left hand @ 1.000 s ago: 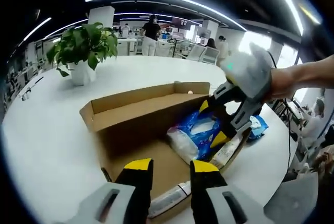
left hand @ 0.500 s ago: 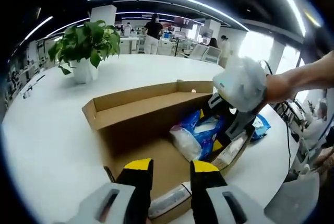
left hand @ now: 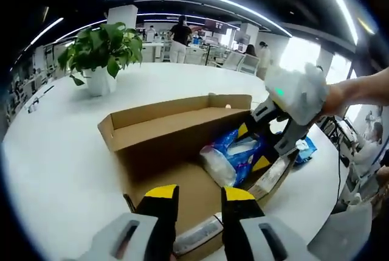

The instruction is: Operate the shoe box by opening the lid, removing the specified soft item, and placing it in the target area until the item is outside and the box remains undamaged.

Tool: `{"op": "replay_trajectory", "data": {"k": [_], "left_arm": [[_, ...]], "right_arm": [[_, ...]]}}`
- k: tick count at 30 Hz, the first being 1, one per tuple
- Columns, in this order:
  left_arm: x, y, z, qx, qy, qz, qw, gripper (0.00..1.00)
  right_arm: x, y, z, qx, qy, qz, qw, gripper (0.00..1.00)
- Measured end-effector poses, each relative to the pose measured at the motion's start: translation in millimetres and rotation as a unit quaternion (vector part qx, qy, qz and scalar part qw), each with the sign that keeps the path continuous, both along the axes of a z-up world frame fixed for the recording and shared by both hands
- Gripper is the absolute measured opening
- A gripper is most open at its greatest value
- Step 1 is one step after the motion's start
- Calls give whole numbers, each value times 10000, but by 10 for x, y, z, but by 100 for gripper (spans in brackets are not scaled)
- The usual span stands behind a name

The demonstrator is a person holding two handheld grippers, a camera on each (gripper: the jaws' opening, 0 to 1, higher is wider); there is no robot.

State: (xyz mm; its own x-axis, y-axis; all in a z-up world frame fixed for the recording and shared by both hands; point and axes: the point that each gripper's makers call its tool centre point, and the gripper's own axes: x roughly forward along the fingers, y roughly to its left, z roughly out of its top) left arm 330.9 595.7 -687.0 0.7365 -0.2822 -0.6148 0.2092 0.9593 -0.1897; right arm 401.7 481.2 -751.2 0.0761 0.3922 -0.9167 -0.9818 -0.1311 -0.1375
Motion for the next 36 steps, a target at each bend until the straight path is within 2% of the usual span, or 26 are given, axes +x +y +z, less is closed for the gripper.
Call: {"op": "replay_trajectory", "data": {"k": [7, 24, 29, 36], "left_arm": [[24, -40, 21, -30, -27, -19, 10000, 28], [33, -84, 76, -40, -64, -103, 9999, 28], [28, -104, 75, -41, -65, -133, 9999, 28], [29, -118, 82, -32, -75, -166, 9998, 27]], "right_arm": [[-12, -80, 147, 125, -141, 156, 9997, 45], [-35, -76, 256, 212, -254, 180, 9993, 48], [-12, -46, 216, 205, -194, 90, 9996, 49], [89, 24, 48, 157, 132, -301, 9993, 57]]}}
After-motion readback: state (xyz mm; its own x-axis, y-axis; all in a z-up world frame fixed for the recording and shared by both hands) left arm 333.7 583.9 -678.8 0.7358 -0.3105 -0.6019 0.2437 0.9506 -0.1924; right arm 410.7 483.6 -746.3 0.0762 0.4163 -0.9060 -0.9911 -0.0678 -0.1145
